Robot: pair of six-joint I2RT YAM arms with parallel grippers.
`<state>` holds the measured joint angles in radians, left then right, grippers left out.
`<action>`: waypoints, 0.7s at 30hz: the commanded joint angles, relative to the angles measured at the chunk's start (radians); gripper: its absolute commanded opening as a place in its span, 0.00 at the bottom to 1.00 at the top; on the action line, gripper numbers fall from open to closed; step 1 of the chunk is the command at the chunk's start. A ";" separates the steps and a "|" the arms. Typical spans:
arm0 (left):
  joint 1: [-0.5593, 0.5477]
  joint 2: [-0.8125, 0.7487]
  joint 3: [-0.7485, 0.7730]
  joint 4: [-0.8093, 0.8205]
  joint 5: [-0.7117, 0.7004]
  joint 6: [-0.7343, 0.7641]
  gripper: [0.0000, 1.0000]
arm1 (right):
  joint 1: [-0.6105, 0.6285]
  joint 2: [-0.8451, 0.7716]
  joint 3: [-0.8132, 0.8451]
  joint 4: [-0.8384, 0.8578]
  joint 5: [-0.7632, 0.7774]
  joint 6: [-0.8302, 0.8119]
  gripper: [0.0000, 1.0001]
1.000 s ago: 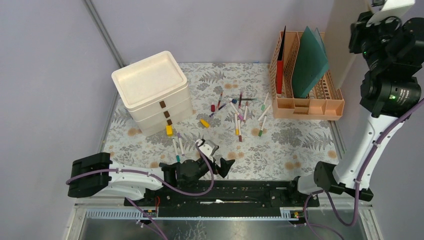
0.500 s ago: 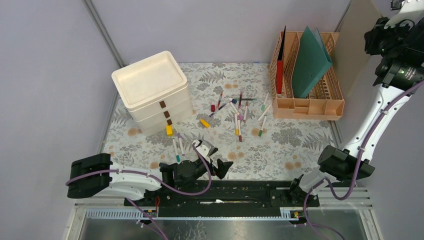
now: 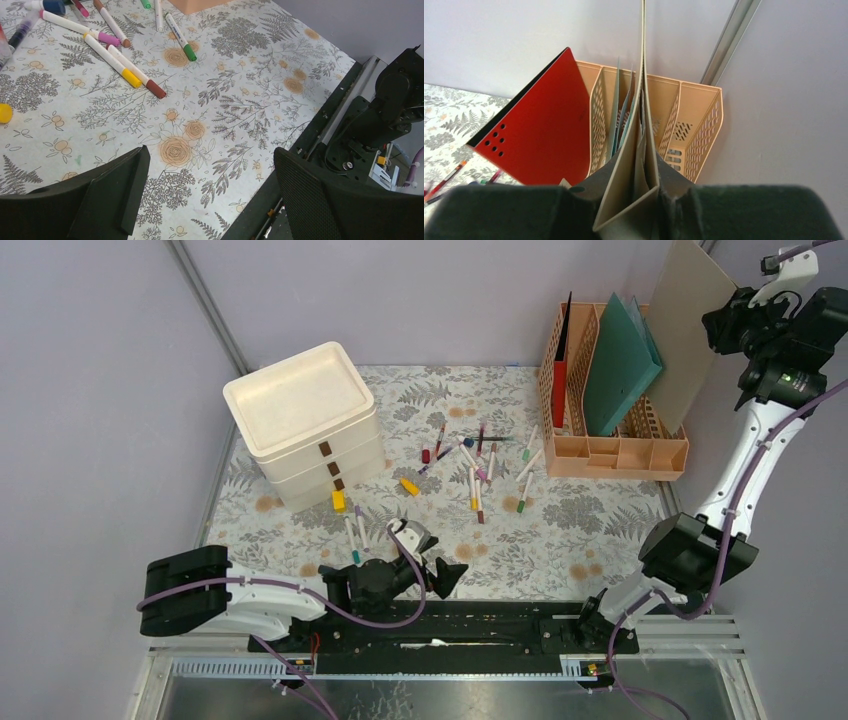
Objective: Organize the desk
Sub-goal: Place the folder in the storage box.
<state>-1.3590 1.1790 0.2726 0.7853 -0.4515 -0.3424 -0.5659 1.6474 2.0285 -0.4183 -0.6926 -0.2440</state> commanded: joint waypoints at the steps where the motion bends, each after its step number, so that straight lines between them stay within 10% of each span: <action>1: 0.012 0.024 0.008 0.066 0.029 -0.021 0.99 | -0.004 0.015 -0.040 0.221 0.007 0.032 0.00; 21: 0.070 0.168 0.096 0.066 0.114 -0.039 0.99 | -0.003 0.054 -0.545 0.900 -0.142 0.144 0.00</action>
<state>-1.3041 1.3197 0.3264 0.8032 -0.3756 -0.3672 -0.5659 1.7069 1.5417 0.1940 -0.7830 -0.1349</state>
